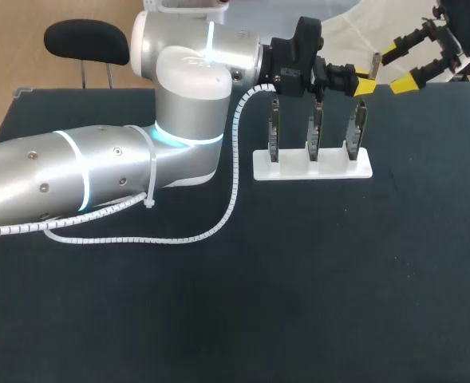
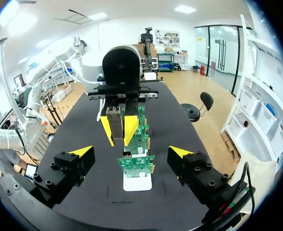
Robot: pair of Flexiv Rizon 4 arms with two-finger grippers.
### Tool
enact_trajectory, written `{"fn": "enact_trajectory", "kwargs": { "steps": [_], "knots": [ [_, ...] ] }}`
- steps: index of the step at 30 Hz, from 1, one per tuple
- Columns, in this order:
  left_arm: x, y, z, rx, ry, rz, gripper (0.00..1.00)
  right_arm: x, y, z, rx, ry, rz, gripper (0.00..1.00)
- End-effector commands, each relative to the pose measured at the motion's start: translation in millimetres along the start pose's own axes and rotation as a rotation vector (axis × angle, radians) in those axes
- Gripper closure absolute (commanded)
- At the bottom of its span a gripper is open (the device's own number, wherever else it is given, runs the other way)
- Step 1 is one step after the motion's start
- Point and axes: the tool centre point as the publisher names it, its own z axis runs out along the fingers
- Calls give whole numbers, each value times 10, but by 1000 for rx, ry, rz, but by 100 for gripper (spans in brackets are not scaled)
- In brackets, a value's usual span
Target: Pick up the optical module with the left hand, and insert it into the network port with the right hand.
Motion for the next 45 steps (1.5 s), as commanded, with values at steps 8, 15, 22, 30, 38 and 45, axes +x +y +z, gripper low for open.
{"fn": "enact_trajectory", "kwargs": {
  "steps": [8, 15, 22, 30, 38, 45],
  "knots": [
    [-3, 20, 10, 3, 1, 0, 100, -222, 50, -57, -47, -34, -21, 0],
    [-3, 20, 10, 3, 1, 0, 100, -339, 137, -15, -38, -45, -35, 0],
    [-3, 20, 10, 3, 1, 0, 100, -436, 220, 21, -32, -33, -41, 0],
    [-3, 20, 10, 3, 1, 0, 100, -458, 271, 74, -26, -36, -31, 0],
    [-3, 20, 10, 3, 1, 0, 100, -450, 296, 95, -20, -40, -20, 0],
    [-3, 20, 10, 3, 1, 0, 100, -438, 295, 100, -6, -40, -9, 0]
  ]
}}
